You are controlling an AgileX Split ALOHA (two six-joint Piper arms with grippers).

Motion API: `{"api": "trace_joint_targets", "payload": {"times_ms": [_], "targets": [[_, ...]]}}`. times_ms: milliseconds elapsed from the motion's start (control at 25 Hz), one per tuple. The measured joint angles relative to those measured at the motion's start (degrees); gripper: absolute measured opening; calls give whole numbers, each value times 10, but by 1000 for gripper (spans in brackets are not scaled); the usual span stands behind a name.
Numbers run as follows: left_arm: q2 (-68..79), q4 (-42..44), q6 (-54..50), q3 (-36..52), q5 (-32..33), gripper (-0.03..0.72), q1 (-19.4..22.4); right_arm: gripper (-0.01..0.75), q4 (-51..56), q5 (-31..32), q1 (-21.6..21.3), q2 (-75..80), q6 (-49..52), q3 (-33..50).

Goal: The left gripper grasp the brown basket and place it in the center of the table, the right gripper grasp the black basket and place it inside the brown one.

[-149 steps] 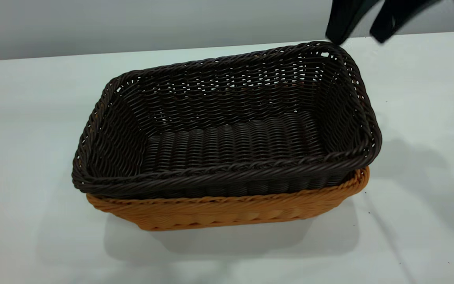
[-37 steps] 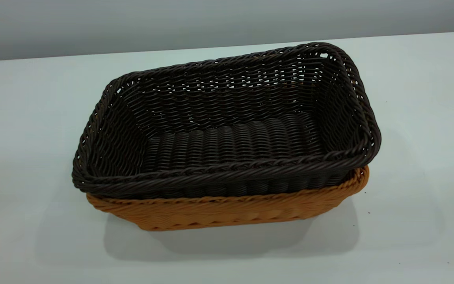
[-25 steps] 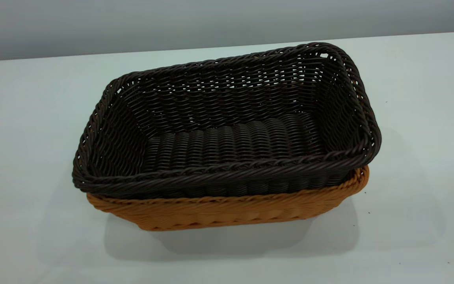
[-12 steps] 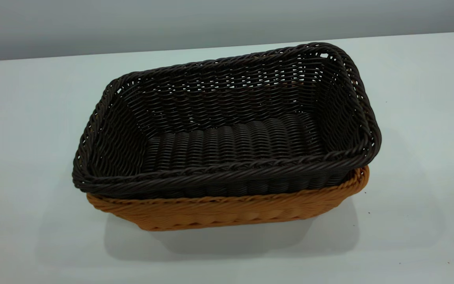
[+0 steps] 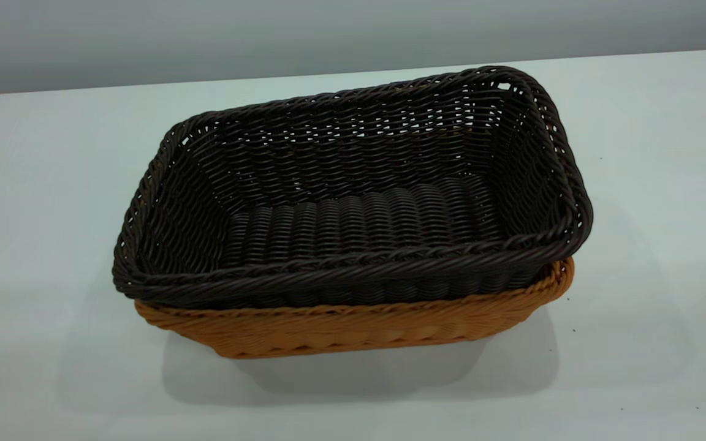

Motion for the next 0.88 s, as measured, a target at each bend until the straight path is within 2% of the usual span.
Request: {"api": "trace_joint_targets", "payload": {"times_ms": [160,280,880], "targets": [[1,-11,0,19,-6,-1,5,3,1,0,0,0,0,0],[1,-10,0,30,15,-1,5,3,1,0,0,0,0,0],[1,-11,0,30,15,-1,5,3,1,0,0,0,0,0]]}}
